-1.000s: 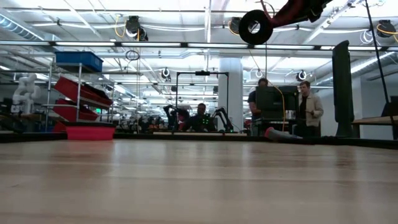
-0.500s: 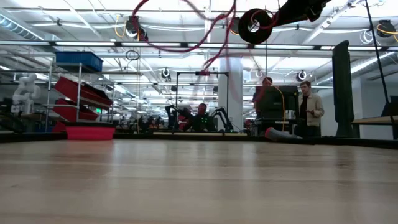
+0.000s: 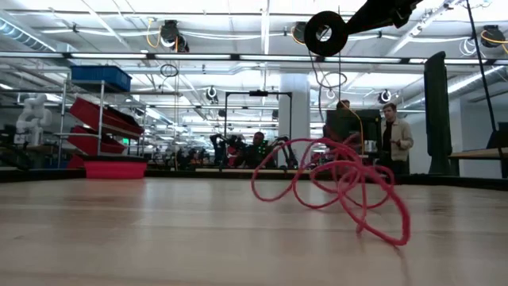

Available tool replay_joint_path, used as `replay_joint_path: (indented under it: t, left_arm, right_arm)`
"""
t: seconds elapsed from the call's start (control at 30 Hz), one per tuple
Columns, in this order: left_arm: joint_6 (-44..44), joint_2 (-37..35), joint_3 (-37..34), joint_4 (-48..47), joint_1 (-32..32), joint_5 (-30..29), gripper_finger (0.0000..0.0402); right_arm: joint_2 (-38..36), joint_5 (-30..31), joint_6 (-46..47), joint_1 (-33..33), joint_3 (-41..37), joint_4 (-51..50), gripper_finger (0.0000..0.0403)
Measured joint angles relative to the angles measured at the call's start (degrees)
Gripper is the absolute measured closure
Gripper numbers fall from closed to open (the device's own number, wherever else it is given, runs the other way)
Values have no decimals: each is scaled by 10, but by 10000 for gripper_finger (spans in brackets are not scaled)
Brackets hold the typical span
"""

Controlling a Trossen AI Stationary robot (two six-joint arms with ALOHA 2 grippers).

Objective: Coil cords
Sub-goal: Uncoil the red wire from the spool

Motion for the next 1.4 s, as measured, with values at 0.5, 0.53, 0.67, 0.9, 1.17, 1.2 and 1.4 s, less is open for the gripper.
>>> replay_joint_path:
  t: [0.5, 0.53, 0.67, 0.9, 1.17, 1.2, 1.4]
  left_arm:
    - [-32, 0, -11, 7, 46, -80, 320]
    - [-34, 0, -15, 9, 50, -80, 320]
    - [-32, 0, -34, 25, 63, -80, 320]
    - [6, 0, -72, 111, 69, -142, 320]
    - [62, 0, -124, 217, 67, -157, 314]
    - [64, 0, -126, 218, 67, -156, 309]
    - [79, 0, -145, 220, 69, -160, 256]
  right_arm:
    - [0, 0, 0, 0, 0, 5, 403]
    - [0, 0, 0, 0, 0, 5, 403]
    - [0, -13, 0, 0, 0, 9, 403]
    - [0, -66, -16, 0, 0, 44, 403]
    - [0, -75, -17, 0, 0, 39, 403]
    - [0, -75, -17, 0, 0, 39, 403]
    - [0, -84, -17, 0, 0, 39, 403]
